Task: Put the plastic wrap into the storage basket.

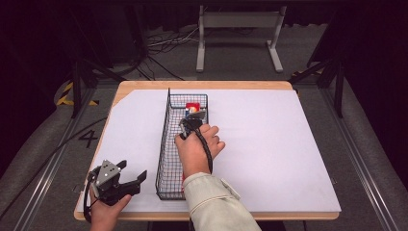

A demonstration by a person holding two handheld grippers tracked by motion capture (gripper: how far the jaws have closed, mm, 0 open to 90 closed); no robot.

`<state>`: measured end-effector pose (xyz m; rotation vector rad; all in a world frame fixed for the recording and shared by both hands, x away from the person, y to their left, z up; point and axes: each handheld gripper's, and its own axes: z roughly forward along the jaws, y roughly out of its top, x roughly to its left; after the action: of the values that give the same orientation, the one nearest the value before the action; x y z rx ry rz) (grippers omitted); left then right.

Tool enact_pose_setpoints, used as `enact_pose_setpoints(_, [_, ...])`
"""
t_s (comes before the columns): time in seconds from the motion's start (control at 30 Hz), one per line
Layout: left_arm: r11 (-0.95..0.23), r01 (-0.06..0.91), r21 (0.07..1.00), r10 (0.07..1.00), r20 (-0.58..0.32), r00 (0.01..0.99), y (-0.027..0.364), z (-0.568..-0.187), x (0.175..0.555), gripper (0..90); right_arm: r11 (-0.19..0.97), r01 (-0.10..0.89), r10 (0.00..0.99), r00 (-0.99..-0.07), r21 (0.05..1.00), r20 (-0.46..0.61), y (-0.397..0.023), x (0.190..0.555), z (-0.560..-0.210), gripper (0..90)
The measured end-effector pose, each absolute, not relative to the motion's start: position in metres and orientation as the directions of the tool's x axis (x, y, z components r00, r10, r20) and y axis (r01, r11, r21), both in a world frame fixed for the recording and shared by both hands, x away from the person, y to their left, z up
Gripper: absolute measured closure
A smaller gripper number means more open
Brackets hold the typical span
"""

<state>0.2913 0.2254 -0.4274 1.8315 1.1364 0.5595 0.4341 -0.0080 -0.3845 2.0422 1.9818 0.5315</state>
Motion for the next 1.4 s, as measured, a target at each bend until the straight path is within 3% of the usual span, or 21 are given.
enact_pose_setpoints(0.3, [-0.19, 0.478, 0.858, 0.875, -0.073, 0.478, 0.225, -0.428, 0.291, 18.6, -0.048, 0.9, 0.993, -0.003, 0.434, 0.115, -0.013, 0.433, -0.376, 30.8])
enact_pose_setpoints(0.67, [-0.201, 0.477, 0.856, 0.876, -0.06, 0.478, 0.224, -0.428, 0.292, 18.6, 0.034, 0.841, 0.985, -0.118, 0.54, 0.122, -0.017, 0.425, -0.354, 27.2])
enact_pose_setpoints(1.4, [-0.208, 0.478, 0.853, 0.877, -0.053, 0.477, 0.222, -0.429, 0.294, 18.6, 0.081, 0.781, 0.956, -0.237, 0.619, 0.173, -0.045, 0.406, -0.329, 26.3])
